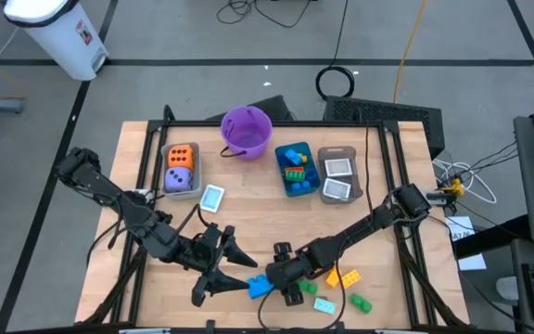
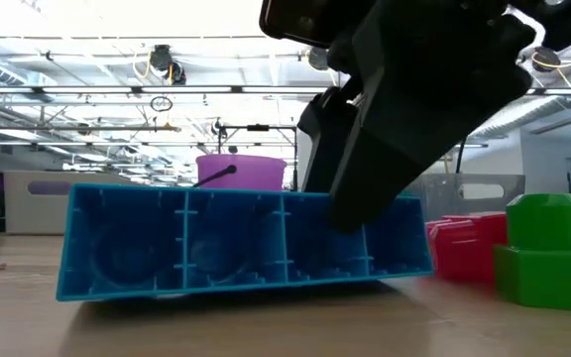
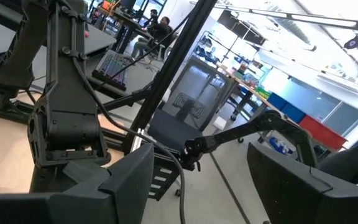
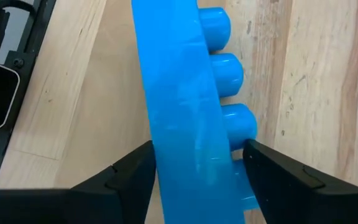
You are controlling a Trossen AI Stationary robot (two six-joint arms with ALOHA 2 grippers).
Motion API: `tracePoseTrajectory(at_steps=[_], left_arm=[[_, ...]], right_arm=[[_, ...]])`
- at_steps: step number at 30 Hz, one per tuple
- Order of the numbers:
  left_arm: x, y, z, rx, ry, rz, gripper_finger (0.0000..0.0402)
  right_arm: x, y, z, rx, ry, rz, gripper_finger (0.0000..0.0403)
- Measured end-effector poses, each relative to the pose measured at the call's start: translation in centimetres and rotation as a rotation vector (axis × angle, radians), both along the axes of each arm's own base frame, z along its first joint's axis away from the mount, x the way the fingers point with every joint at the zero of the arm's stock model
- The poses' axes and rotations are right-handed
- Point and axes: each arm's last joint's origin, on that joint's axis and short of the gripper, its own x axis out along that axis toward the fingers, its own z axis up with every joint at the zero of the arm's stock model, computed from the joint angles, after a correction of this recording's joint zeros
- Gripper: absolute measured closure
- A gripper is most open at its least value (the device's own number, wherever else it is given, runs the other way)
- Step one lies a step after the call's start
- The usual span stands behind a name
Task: Pick & Place Toys
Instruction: Put the blue game piece into the blue bin
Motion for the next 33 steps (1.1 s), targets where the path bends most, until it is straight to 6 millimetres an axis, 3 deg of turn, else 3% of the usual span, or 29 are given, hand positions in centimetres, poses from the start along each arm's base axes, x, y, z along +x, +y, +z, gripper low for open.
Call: tracePoseTrajectory(at_steps=[10,17,21,29,33], left_arm=[[0.0,0.0,0.0,0.001,0.002,0.0,0.0135],[0.0,0.0,0.0,0.002,0.004,0.0,0.0135],[0.0,0.0,-0.1,0.003,0.004,0.0,0.0135],[0.2,0.2,0.0,-0.003,-0.003,0.008,0.0135],[0.3,0.5,0.4,-0.02,-0.033,0.019,0.0135]], right_arm=[[0.2,-0.5,0.3,-0.003,-0.005,-0.004,0.0238],[0.2,-0.6,0.3,-0.003,-0.006,-0.005,0.0232],[-0.1,-1.0,1.3,-0.013,-0.012,-0.001,0.0236],[-0.5,-3.4,5.9,-0.073,-0.12,-0.069,0.0237],[-1.5,-5.3,9.1,-0.144,-0.182,-0.114,0.0237]])
